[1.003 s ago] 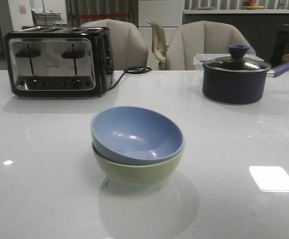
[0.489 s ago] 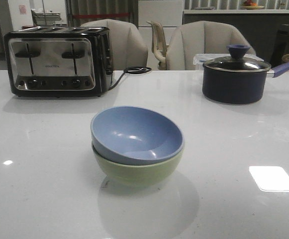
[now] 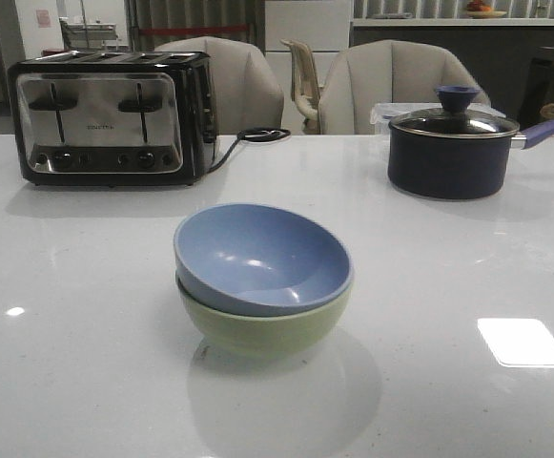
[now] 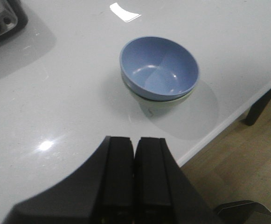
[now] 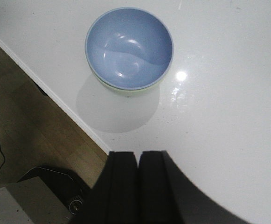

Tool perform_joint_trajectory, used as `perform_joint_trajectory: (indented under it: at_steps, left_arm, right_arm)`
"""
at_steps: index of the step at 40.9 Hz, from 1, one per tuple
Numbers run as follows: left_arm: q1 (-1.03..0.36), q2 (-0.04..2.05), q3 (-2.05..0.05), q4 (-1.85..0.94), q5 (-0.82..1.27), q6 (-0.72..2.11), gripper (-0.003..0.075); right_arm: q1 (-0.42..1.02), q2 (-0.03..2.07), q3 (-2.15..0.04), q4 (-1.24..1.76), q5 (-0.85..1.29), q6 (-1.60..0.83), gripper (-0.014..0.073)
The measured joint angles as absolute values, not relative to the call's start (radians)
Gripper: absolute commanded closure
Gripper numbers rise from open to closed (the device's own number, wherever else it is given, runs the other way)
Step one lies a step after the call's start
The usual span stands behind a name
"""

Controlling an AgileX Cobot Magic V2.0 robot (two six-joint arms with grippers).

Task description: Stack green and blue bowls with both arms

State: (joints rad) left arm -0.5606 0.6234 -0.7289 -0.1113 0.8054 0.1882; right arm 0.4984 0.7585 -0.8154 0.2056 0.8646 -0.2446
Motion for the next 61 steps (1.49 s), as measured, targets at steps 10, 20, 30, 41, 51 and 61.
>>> perform_joint_trajectory:
  at_steps: [10, 20, 30, 41, 51, 61]
  left_arm:
    - [-0.561, 0.623, -0.729, -0.081, 0.805, 0.164, 0.0621]
    - [-0.561, 0.623, -0.729, -0.080, 0.805, 0.162, 0.0621]
    - [-0.453, 0.507, -0.610, -0.010, 0.611, 0.162, 0.0621]
    - [-0.175, 0.181, -0.263, 0.000, 0.282, 0.162, 0.0621]
    - [-0.086, 0.033, -0.034, -0.015, 0.106, 0.093, 0.0620]
    - [-0.071, -0.006, 0.004, 0.000, 0.030, 0.032, 0.0621]
  right_arm:
    - [0.498, 0.759, -0.815, 0.206, 0.866, -0.245, 0.0555]
    - [0.498, 0.759, -0.815, 0.206, 0.866, -0.245, 0.0555]
    - [0.498, 0.759, -0.815, 0.206, 0.866, -0.245, 0.0555]
    - [0.498, 0.759, -0.815, 0.206, 0.867, -0.245, 0.0555]
    - [0.498, 0.759, -0.815, 0.206, 0.869, -0.245, 0.0555]
    - [0.498, 0.759, -0.815, 0.206, 0.873, -0.245, 0.0555]
